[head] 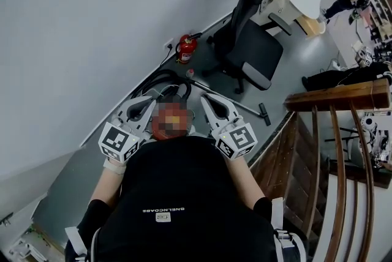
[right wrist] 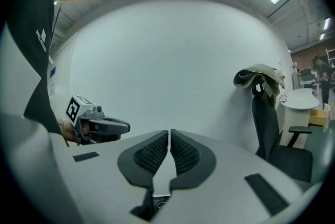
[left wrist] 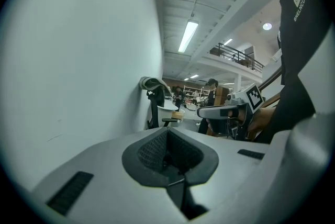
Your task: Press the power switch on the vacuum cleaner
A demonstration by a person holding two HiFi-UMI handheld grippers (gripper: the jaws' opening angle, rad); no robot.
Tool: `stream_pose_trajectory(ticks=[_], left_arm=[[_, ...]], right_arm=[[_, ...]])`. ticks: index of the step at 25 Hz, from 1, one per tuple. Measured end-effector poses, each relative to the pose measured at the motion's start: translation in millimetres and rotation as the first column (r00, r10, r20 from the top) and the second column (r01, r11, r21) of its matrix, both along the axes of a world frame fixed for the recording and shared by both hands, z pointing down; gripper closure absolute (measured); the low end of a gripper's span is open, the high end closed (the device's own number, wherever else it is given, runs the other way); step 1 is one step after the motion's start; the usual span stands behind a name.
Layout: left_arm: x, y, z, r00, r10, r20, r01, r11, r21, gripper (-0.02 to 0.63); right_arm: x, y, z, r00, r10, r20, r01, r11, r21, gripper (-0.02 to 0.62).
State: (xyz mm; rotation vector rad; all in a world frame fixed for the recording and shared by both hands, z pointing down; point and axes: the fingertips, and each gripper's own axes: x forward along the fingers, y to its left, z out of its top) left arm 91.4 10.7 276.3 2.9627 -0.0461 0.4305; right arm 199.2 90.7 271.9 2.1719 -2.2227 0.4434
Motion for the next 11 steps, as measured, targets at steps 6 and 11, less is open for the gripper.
stream_pose_trajectory(ticks=[6, 11], left_arm=[[3.7, 5.2, -2.1, 1.0, 0.005, 0.0, -0.005, 1.0, -0.005, 0.592], [6.7, 9.7, -1.3, 1.0, 0.022, 0.002, -0.022, 1.0, 0.007, 0.592]], right_arm=[[3.3, 8.6, 4.1, 1.0, 0.013, 0.008, -0.013, 1.0, -0.007, 0.557], [2.9, 11.2, 10.6, 1.0, 0.019, 0.021, -0.019, 1.0, -0.007, 0.557]])
